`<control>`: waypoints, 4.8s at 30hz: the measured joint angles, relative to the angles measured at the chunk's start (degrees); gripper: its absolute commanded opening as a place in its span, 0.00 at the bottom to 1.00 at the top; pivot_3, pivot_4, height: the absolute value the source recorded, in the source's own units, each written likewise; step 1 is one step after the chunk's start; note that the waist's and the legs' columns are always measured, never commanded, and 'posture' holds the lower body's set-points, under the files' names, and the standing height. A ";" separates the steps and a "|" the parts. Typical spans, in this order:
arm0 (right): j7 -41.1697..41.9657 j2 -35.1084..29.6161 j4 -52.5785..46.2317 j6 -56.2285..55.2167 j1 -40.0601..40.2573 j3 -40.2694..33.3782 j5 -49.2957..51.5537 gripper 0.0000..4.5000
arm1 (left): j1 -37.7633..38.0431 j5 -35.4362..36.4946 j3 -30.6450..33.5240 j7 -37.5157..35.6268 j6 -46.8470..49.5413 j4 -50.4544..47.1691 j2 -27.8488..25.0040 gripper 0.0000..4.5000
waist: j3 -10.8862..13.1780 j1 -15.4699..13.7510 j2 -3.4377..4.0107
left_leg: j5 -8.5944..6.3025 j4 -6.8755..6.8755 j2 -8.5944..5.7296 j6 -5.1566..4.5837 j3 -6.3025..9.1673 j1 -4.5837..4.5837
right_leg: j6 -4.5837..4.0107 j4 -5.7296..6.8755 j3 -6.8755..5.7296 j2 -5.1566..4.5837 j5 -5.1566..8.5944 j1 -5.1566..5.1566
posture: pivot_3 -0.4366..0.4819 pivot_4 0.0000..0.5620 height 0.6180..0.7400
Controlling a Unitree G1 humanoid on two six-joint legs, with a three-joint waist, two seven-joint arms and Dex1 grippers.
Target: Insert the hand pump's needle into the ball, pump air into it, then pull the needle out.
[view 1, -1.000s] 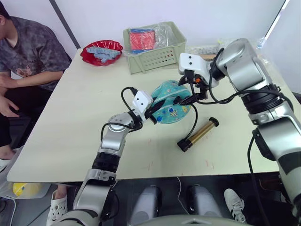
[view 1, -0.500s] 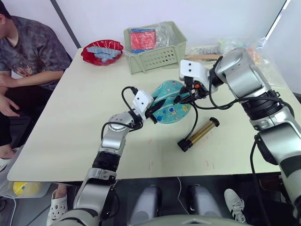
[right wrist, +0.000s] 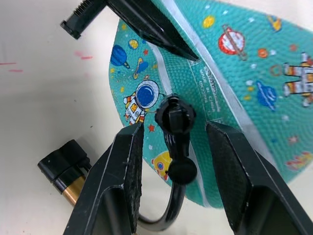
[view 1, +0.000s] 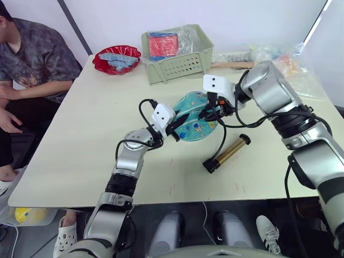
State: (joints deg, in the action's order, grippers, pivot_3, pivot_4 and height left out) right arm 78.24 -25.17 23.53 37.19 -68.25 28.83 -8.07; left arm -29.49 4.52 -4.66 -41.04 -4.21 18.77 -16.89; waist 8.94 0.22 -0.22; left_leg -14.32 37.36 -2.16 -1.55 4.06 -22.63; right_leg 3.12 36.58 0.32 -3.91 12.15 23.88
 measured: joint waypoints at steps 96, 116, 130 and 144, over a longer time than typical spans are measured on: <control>-9.20 10.37 14.45 -21.04 -0.57 8.38 -16.74 0.07 | 0.38 1.25 2.07 0.94 6.00 1.33 1.06 0.07 | -1.61 1.14 -0.02 | 0.04 -0.06 -0.09 0.05 0.16 1.02 | -0.07 0.18 -0.03 0.15 0.08 -0.81 | 0.48 0.27 0.98; -14.17 12.92 13.26 -11.52 4.37 -0.80 -12.16 0.07 | 0.70 1.23 2.17 1.19 5.30 2.47 0.92 0.07 | -1.74 1.86 -0.06 | 0.01 -0.43 0.10 0.05 0.32 1.92 | 0.09 0.14 -0.12 0.10 0.63 -1.65 | 0.48 0.27 0.98; -18.62 8.67 -8.34 1.85 15.47 -5.79 -7.44 0.07 | 0.54 1.31 1.73 -0.41 3.60 2.49 1.39 0.07 | -1.48 0.88 0.11 | 0.02 -0.53 -0.02 0.06 0.53 1.36 | 0.12 0.00 -0.41 -0.06 0.67 -1.26 | 0.48 0.27 0.98; -17.36 3.91 -12.70 0.96 17.54 -6.43 -1.19 0.90 | -0.53 1.68 1.66 -1.74 2.48 2.92 1.38 0.07 | -1.00 0.33 0.19 | 0.03 -0.51 -0.13 0.07 0.66 0.63 | -0.10 -0.09 -0.52 -0.13 0.52 -0.71 | 0.48 0.27 0.98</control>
State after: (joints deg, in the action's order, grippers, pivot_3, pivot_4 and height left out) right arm 60.89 -21.27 10.83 38.14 -50.71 22.40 -9.26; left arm -30.01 6.20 -3.00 -42.78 -1.73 21.70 -15.50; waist 7.94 0.54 -0.03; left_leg -14.29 36.85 -2.29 -1.48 4.72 -22.00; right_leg 3.02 36.49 -0.19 -4.04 12.67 23.16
